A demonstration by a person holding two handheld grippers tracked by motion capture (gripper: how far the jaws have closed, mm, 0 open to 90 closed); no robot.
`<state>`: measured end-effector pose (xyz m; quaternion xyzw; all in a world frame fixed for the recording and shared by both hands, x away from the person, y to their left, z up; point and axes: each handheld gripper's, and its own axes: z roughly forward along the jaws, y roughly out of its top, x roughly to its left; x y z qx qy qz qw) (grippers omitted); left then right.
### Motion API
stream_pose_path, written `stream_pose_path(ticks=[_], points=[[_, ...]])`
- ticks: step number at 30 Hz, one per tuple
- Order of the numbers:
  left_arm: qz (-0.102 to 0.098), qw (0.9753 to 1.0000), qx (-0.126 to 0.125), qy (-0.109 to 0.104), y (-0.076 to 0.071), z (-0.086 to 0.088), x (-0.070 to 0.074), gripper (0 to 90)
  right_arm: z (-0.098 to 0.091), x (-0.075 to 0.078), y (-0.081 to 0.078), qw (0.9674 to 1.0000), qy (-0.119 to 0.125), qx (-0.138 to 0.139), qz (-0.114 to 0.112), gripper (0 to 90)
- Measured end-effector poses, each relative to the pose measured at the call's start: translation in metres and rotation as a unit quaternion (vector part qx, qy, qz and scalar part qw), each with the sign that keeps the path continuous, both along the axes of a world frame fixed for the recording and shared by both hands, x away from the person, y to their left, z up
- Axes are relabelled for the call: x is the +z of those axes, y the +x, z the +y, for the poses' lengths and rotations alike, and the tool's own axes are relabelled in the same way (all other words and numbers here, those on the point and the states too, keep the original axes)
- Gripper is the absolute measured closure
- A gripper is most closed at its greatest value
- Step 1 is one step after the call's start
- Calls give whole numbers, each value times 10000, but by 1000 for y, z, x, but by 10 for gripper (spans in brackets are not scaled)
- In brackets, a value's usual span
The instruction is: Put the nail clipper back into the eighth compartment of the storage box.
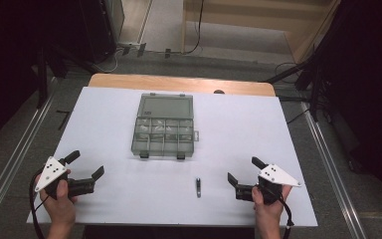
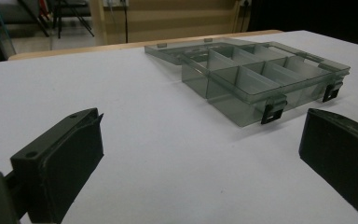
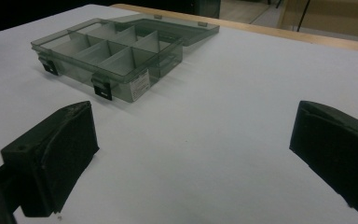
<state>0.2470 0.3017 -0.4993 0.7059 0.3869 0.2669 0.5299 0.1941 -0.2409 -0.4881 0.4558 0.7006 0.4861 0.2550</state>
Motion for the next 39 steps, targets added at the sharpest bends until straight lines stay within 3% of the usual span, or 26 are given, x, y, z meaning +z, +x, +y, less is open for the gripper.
stream_pose_path(ticks=[8,13,17,23,28,31,32,34,37,39], points=[[1,10000,-7,-2,0,0,0,0,15,0,0,9994,-36,333,43,135],[-1,10000,-13,3,0,0,0,0,22,-1,1,9986,-6,516,74,159],[-3,10000,-17,4,0,0,0,0,29,-2,3,9968,105,772,163,264],[-4,10000,-18,-3,1,0,0,0,45,-3,5,9949,-129,960,268,347],[-6,10000,-19,-2,1,0,0,0,55,-4,5,9913,-120,1267,323,523],[-6,10000,-26,2,1,0,0,0,61,-6,5,9885,-297,1440,366,653],[-6,10000,-25,-5,1,0,0,0,63,-7,5,9864,-308,1560,406,711],[-6,10000,-29,-2,1,-1,0,0,67,-9,9,9785,-272,1953,609,811],[-9,10000,-31,-5,1,0,0,0,72,-9,8,9756,-480,2057,599,898],[-8,10000,-35,-1,1,0,0,0,75,-9,8,9732,-544,2143,633,900]])
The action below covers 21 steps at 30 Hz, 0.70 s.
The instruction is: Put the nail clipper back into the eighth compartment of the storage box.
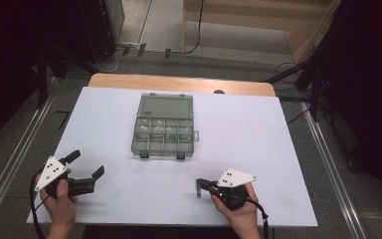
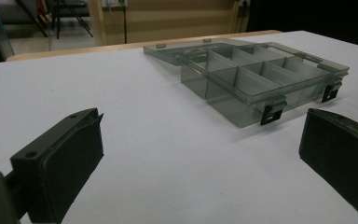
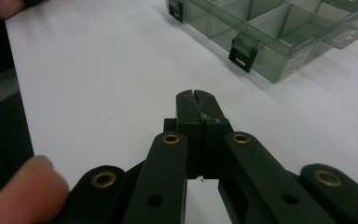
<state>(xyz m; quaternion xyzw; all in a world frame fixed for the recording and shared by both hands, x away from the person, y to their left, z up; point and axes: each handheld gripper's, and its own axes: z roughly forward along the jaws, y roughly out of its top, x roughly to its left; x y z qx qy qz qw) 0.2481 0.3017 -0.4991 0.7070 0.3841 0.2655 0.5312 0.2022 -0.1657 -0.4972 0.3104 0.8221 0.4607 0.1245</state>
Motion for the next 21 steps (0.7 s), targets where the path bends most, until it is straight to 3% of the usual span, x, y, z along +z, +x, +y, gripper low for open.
stream_pose_path(ticks=[8,14,21], points=[[1,10000,0,-6,0,0,0,0,12,-3,0,9985,-311,423,122,900],[3,10000,2,-6,0,0,0,0,20,-8,0,9956,-736,552,167,900],[5,10000,1,-14,0,0,0,0,25,-13,1,9924,-957,724,256,900]])
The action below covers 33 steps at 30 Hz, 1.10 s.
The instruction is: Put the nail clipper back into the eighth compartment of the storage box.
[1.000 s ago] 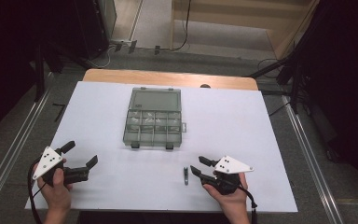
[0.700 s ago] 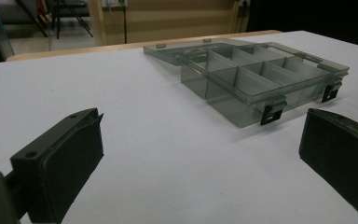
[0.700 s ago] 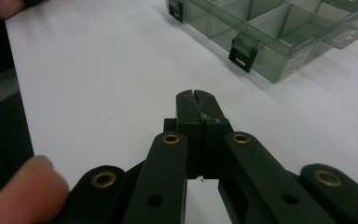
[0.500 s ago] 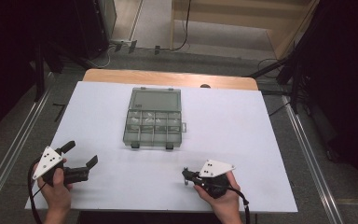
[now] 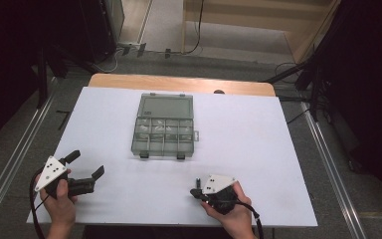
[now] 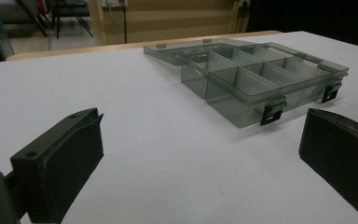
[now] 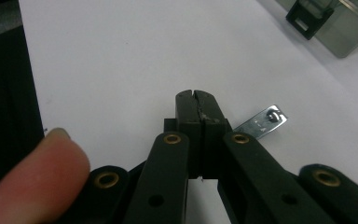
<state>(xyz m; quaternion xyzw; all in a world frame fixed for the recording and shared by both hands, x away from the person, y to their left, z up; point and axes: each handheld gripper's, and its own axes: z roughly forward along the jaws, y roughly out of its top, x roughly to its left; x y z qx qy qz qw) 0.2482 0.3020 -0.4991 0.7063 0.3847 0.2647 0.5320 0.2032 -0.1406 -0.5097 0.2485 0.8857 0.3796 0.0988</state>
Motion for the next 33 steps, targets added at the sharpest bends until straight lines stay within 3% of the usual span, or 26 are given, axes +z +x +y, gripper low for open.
stream_pose_path(ticks=[10,33], points=[[16,10000,15,-19,0,0,0,0,1,-5,1,9997,-201,83,141,900],[21,10000,25,-31,0,1,0,0,-16,-5,4,9993,-248,-70,259,900]])
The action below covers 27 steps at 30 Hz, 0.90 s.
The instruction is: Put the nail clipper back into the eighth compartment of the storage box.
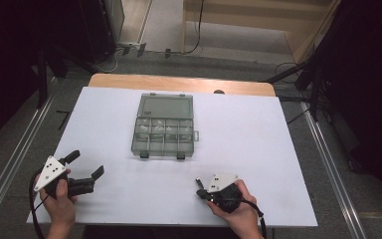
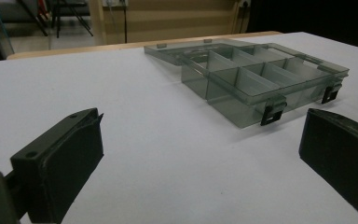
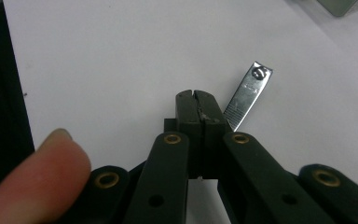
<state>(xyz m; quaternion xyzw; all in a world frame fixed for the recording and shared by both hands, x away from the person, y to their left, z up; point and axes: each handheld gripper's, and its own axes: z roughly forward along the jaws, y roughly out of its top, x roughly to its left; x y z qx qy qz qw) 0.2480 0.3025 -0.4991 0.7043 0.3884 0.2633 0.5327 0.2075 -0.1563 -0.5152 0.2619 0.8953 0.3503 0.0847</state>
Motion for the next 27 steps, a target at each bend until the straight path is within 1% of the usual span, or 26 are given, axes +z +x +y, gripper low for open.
stream_pose_path(ticks=[4,6,14,18,20,22,23,24,25,26,27], points=[[-2,10000,-1,-6,0,0,0,0,-3,0,1,10000,-27,-12,-46,900],[-2,10000,-1,-7,0,0,0,0,-4,0,1,10000,-18,-61,-15,900],[-6,10000,11,-11,0,0,0,0,-8,0,2,10000,-20,-77,-39,900],[-3,10000,10,-6,0,0,0,0,-9,0,1,9999,105,19,99,900],[-5,10000,7,-9,0,0,0,0,-8,2,0,9999,133,23,90,900],[-6,10000,6,-12,0,0,0,0,-7,4,-2,9998,154,-26,77,823],[-6,10000,6,-12,0,0,0,0,-7,4,-2,9998,154,-26,77,823],[-6,10000,6,-20,0,0,0,0,-6,6,-3,9998,195,-91,27,714],[-4,10000,6,-23,0,0,0,0,-6,6,-3,9998,195,-91,27,714],[-8,10000,8,-30,0,0,0,0,-6,6,-3,9997,224,-128,-5,656],[-4,10000,6,-24,0,1,0,0,-6,7,-3,9995,237,-195,20,583]])
